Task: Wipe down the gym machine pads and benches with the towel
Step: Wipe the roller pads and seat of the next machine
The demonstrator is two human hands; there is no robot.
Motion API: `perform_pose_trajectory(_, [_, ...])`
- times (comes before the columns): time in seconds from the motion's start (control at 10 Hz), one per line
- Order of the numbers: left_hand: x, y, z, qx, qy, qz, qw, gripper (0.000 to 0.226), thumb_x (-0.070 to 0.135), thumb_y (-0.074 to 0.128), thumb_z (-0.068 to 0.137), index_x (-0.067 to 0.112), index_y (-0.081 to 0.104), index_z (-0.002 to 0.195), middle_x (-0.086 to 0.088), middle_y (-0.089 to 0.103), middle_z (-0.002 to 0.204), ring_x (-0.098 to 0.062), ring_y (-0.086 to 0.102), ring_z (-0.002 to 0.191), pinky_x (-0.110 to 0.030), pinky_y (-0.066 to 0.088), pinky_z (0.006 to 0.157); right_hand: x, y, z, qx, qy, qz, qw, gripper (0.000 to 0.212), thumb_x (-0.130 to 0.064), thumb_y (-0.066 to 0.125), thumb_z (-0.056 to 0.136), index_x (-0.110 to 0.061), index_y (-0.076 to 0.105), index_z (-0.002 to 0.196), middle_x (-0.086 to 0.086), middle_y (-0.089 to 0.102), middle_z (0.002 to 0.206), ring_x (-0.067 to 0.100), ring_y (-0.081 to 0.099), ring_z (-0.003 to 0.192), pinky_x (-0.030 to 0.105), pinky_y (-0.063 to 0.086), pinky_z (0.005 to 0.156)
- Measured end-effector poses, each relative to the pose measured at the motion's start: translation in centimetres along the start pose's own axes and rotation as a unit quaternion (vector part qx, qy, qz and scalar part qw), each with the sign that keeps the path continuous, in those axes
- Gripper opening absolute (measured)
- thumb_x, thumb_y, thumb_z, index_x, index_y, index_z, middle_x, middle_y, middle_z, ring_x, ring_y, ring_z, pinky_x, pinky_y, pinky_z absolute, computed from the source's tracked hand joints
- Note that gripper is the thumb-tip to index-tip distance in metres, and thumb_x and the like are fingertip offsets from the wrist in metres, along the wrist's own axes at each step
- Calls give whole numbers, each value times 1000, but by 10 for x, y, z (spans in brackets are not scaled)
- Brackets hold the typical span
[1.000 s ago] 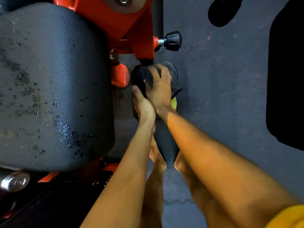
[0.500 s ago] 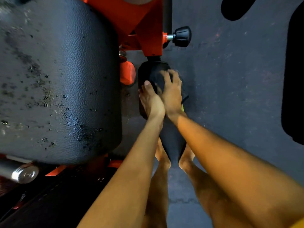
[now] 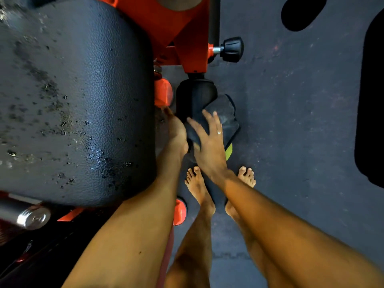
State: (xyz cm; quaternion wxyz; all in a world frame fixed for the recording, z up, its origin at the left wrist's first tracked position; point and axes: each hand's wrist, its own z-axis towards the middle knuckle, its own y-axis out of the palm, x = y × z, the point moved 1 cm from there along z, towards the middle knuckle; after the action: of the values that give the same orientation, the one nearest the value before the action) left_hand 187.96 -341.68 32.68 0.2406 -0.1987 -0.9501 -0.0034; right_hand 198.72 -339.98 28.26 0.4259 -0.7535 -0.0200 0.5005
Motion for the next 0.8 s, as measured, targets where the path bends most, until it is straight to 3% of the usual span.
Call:
perform_pose_trajectory(0.1, [-17, 10, 11, 1, 43, -29, 999, 90, 82, 14, 91, 26, 37, 157, 10, 48, 154, -13, 49, 140, -41, 38, 119, -2, -8, 52, 53, 63, 18, 996, 64, 0, 66, 90, -25, 54, 147, 16, 24, 164, 40, 13, 156, 67, 24, 119])
perform_pose_trajectory(0.2, [-36, 18, 15, 17, 106, -83, 991, 106, 99, 34, 70, 30, 52, 148, 5, 57, 147, -13, 54, 135, -42, 39, 117, -7, -8, 92, 79, 21, 13, 997, 67, -10, 75, 87, -24, 48, 147, 12, 15, 160, 36, 21, 149, 65, 32, 116])
perform_pose_trajectory(0.3, [-30, 18, 2, 28, 112, -106, 988, 78, 77, 30, 95, 24, 51, 148, 2, 56, 146, -13, 53, 133, -38, 39, 117, -9, -17, 105, 93, 2, 39, 995, 63, -8, 76, 83, -15, 47, 138, 11, 19, 156, 33, 38, 142, 53, 48, 107])
perform_pose_trajectory(0.4, [-20, 16, 2, 32, 150, -106, 982, 67, 60, 26, 106, 15, 45, 152, -5, 49, 154, -16, 46, 140, -36, 33, 121, 7, -13, 91, 57, 18, 0, 998, 61, -32, 78, 87, -18, 51, 139, 15, 19, 161, 31, 37, 143, 47, 48, 109])
perform_pose_trajectory(0.5, [-6, 19, -3, 78, 151, -56, 984, 52, 35, 22, 113, 7, 38, 153, -1, 46, 151, -18, 40, 144, -26, 29, 116, 21, -15, 99, 23, 118, 16, 993, 79, -67, 69, 82, -46, 35, 150, 8, 17, 166, 38, 31, 148, 54, 39, 114])
perform_pose_trajectory(0.6, [-2, 17, 6, 93, 145, -39, 984, 50, 31, 23, 113, 7, 34, 155, 1, 43, 149, -17, 40, 138, -19, 29, 104, 23, -21, 112, 9, 172, 48, 984, 91, -79, 61, 74, -52, 25, 153, 2, 43, 155, 30, 51, 135, 46, 42, 109])
perform_pose_trajectory(0.7, [0, 19, 1, 108, 133, -12, 985, 47, 30, 28, 113, 7, 37, 154, -4, 45, 153, -16, 41, 139, -13, 30, 96, 19, -21, 106, 8, 204, 47, 978, 80, -72, 56, 88, -51, 22, 157, 3, 40, 158, 35, 51, 134, 48, 43, 109])
perform_pose_trajectory(0.8, [-1, 15, 2, 72, 148, -4, 986, 50, 33, 22, 113, 7, 34, 155, -1, 42, 154, -13, 38, 143, -14, 30, 105, 11, -15, 77, 1, 99, -41, 994, 71, -52, 61, 95, -47, 29, 158, 12, 14, 170, 46, 28, 149, 59, 35, 116])
